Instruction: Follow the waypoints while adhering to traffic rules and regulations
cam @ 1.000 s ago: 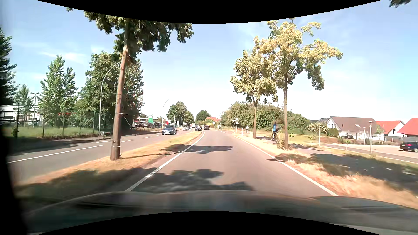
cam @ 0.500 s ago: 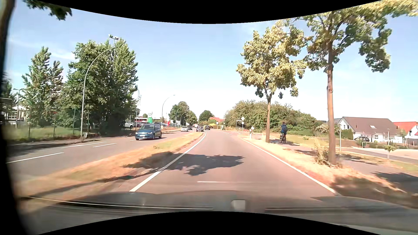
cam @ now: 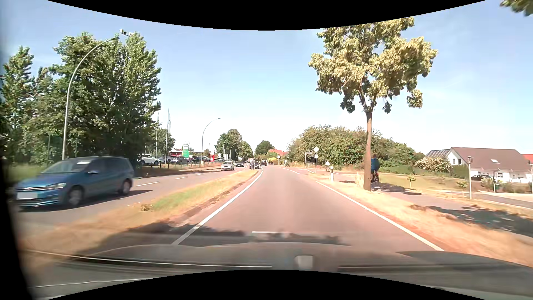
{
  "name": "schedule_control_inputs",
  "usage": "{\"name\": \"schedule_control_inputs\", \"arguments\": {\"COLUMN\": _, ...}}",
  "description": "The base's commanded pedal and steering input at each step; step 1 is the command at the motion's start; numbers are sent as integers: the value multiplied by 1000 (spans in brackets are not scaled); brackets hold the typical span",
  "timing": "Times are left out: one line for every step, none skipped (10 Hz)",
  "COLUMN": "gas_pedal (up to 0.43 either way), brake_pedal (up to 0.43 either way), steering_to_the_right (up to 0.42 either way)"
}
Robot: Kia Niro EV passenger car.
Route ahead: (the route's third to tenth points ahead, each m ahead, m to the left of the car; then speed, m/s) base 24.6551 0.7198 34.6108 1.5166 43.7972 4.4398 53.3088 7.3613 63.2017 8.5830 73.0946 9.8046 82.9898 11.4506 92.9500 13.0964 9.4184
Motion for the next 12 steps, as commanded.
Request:
{"name": "schedule_control_inputs", "arguments": {"gas_pedal": 287, "brake_pedal": 6, "steering_to_the_right": -5}}
{"name": "schedule_control_inputs", "arguments": {"gas_pedal": 280, "brake_pedal": 6, "steering_to_the_right": -5}}
{"name": "schedule_control_inputs", "arguments": {"gas_pedal": 280, "brake_pedal": 0, "steering_to_the_right": -6}}
{"name": "schedule_control_inputs", "arguments": {"gas_pedal": 268, "brake_pedal": 6, "steering_to_the_right": -6}}
{"name": "schedule_control_inputs", "arguments": {"gas_pedal": 260, "brake_pedal": 6, "steering_to_the_right": -6}}
{"name": "schedule_control_inputs", "arguments": {"gas_pedal": 260, "brake_pedal": 6, "steering_to_the_right": -6}}
{"name": "schedule_control_inputs", "arguments": {"gas_pedal": 260, "brake_pedal": 6, "steering_to_the_right": -6}}
{"name": "schedule_control_inputs", "arguments": {"gas_pedal": 248, "brake_pedal": 6, "steering_to_the_right": -5}}
{"name": "schedule_control_inputs", "arguments": {"gas_pedal": 248, "brake_pedal": 6, "steering_to_the_right": -6}}
{"name": "schedule_control_inputs", "arguments": {"gas_pedal": 248, "brake_pedal": 6, "steering_to_the_right": -6}}
{"name": "schedule_control_inputs", "arguments": {"gas_pedal": 240, "brake_pedal": 6, "steering_to_the_right": -5}}
{"name": "schedule_control_inputs", "arguments": {"gas_pedal": 240, "brake_pedal": 6, "steering_to_the_right": -4}}
